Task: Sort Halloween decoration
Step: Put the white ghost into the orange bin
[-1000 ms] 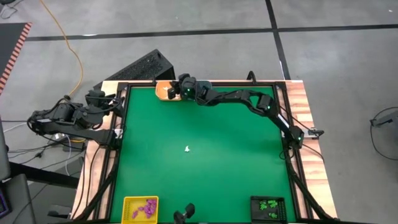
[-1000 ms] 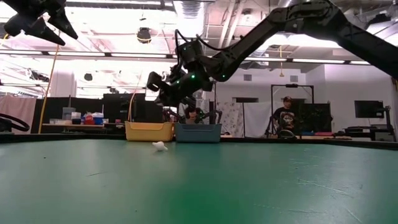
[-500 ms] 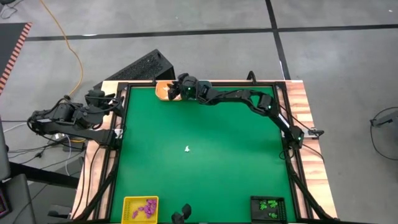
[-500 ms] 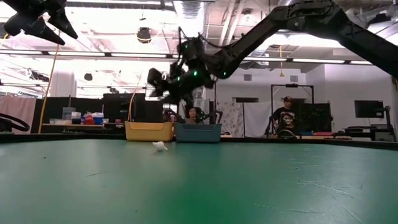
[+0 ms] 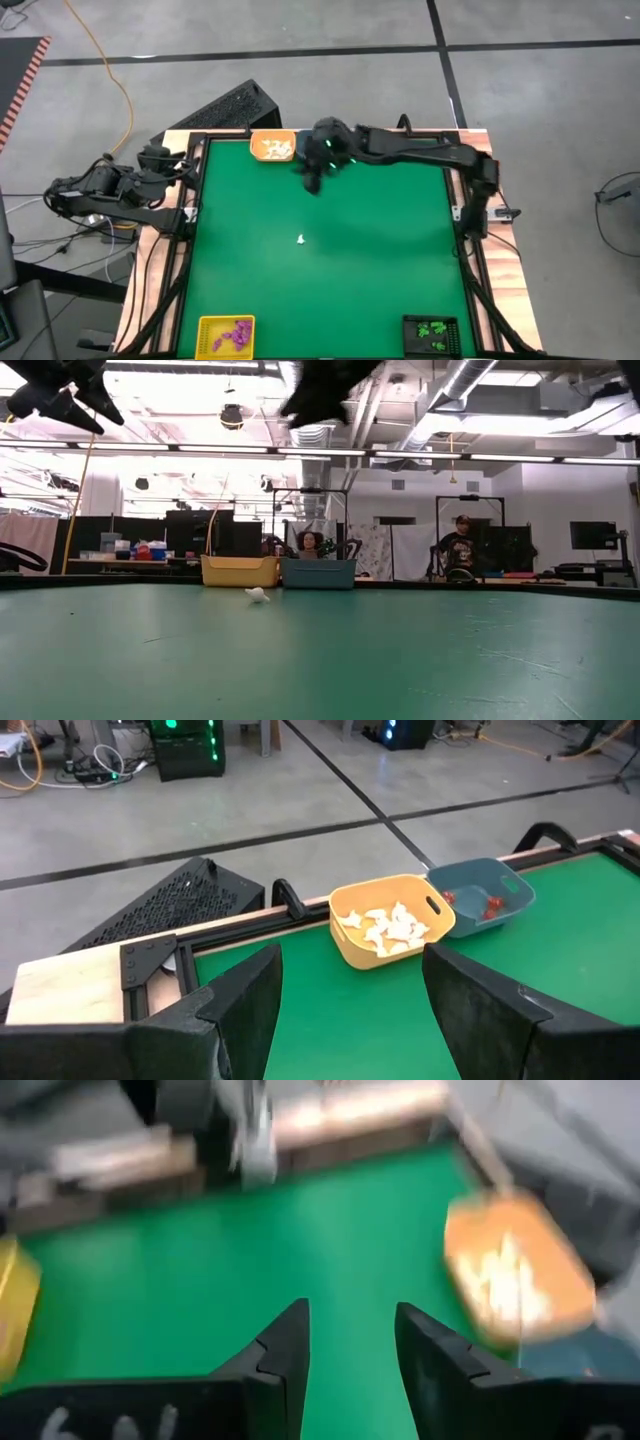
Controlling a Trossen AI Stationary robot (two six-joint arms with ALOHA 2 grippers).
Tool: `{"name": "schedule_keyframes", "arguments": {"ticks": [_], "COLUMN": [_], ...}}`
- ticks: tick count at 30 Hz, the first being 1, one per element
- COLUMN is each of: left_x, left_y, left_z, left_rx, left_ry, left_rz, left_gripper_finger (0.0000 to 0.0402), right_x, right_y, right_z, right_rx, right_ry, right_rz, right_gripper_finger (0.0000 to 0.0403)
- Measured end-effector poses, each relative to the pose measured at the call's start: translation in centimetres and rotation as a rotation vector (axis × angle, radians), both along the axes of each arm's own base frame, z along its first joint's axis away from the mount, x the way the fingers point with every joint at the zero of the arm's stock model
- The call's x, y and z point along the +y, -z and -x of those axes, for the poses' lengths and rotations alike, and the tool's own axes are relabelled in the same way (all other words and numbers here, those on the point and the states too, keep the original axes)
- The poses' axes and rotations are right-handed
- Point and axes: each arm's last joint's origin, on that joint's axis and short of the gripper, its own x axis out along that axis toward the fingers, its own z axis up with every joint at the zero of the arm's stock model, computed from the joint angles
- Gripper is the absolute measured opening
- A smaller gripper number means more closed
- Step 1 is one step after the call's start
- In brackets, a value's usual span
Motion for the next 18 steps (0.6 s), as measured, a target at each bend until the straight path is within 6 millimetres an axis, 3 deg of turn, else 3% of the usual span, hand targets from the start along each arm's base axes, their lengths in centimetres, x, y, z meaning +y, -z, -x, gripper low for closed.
{"name": "schedule_keyframes", "arguments": {"ticks": [3, 7, 12, 18], "left_x": [0.0, -0.1, -0.1, -0.1], "left_y": [0.1, 0.1, 0.2, 0.2], "left_z": [0.0, 0.0, -0.1, 0.0], "left_rx": [0.008, -0.003, -0.001, -0.001], "left_ry": [0.016, 0.031, 0.043, 0.045], "left_rz": [0.014, 0.041, 0.058, 0.06], "left_gripper_finger": [0.0231, 0.0231, 0.0231, 0.0231], "right_x": [3.6, 8.7, 15.2, 20.6], "right_y": [-0.3, 1.0, 4.7, 9.7], "right_z": [2.7, 4.5, 5.6, 5.2], "right_rx": [0.213, 0.377, 0.385, 0.191], "right_ry": [-0.008, 0.062, 0.189, 0.322], "right_rz": [-0.026, -0.038, -0.017, 0.03], "right_gripper_finger": [0.0141, 0.014, 0.0143, 0.015]}}
